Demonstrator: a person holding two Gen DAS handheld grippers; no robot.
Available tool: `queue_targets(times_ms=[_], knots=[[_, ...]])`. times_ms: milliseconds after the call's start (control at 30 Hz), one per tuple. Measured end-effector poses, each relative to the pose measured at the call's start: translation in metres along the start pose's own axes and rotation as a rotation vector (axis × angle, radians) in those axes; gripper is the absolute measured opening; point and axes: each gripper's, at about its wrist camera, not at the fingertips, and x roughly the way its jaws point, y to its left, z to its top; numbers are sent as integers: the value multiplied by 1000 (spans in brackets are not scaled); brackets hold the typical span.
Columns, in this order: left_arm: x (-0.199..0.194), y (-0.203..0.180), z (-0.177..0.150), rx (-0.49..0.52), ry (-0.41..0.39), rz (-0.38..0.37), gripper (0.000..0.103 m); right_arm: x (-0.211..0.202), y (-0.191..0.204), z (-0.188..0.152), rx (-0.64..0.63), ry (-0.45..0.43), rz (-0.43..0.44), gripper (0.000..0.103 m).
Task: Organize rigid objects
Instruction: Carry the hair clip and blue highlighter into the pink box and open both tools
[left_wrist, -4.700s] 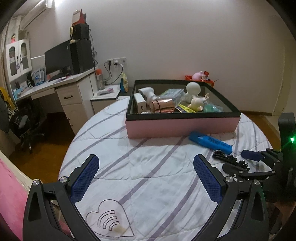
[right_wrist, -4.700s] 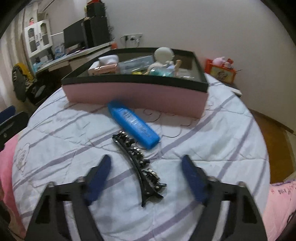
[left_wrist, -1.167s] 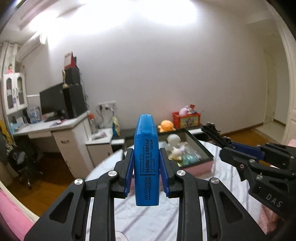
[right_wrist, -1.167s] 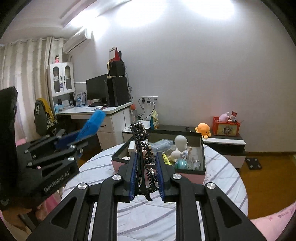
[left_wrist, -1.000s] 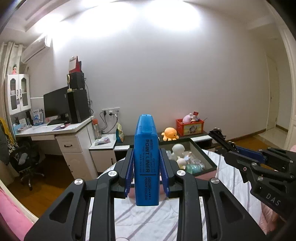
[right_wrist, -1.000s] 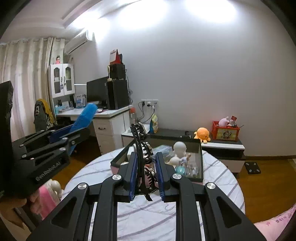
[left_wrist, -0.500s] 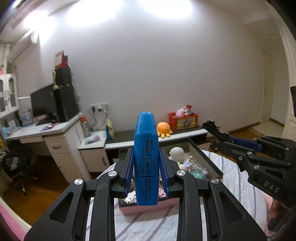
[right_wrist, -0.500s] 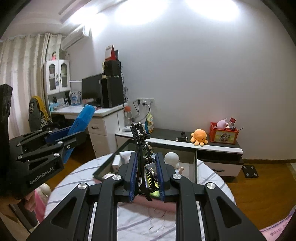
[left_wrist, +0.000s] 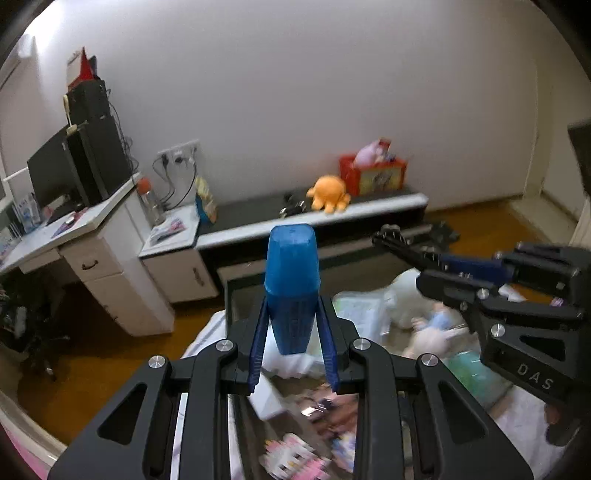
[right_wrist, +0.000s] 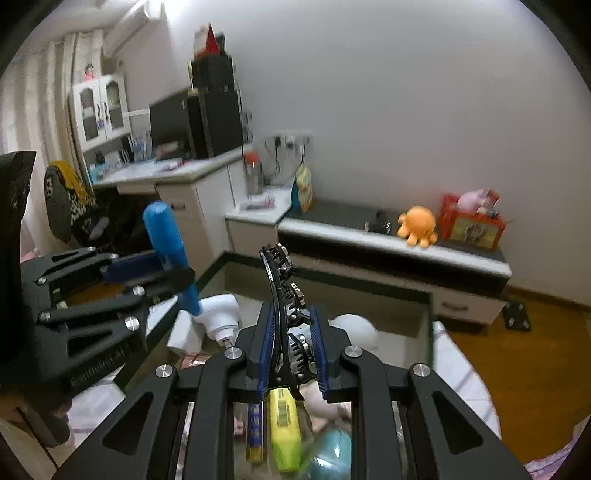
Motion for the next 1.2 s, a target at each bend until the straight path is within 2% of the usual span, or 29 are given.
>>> queue_targets(times_ms=[167, 367, 500, 700, 733, 767, 833, 867, 933, 1033, 1133, 1200], knots=[[40, 1, 3, 20, 96, 10, 27, 48, -8, 6, 14, 115, -24, 20], [61, -9, 1, 47, 126, 22, 27, 71, -15, -3, 7, 209, -71, 20], [71, -14, 3, 50, 128, 18, 28, 74, -21, -3, 12, 227, -96, 20], [85, -18, 1, 41, 161, 14, 44, 74, -33, -3, 41, 246, -110, 20], [85, -18, 1, 38, 159, 9, 50, 73, -34, -3, 39, 247, -113, 20], [83, -19, 2, 38, 153, 4, 63, 75, -34, -2, 36, 251, -116, 20], [81, -21, 3, 46, 145, 22, 80, 77, -34, -2, 42, 268, -117, 20], [79, -21, 3, 52, 137, 41, 82, 75, -34, -2, 46, 263, -109, 20], [76, -19, 4, 46, 134, 32, 82, 73, -33, -1, 40, 264, -106, 20], [73, -16, 5, 29, 130, 43, 89, 70, -33, 0, 44, 257, -93, 21], [68, -12, 4, 19, 127, 40, 93, 66, -33, 1, 39, 264, -112, 31], [63, -9, 3, 5, 126, 39, 95, 61, -34, 1, 44, 257, -120, 42]])
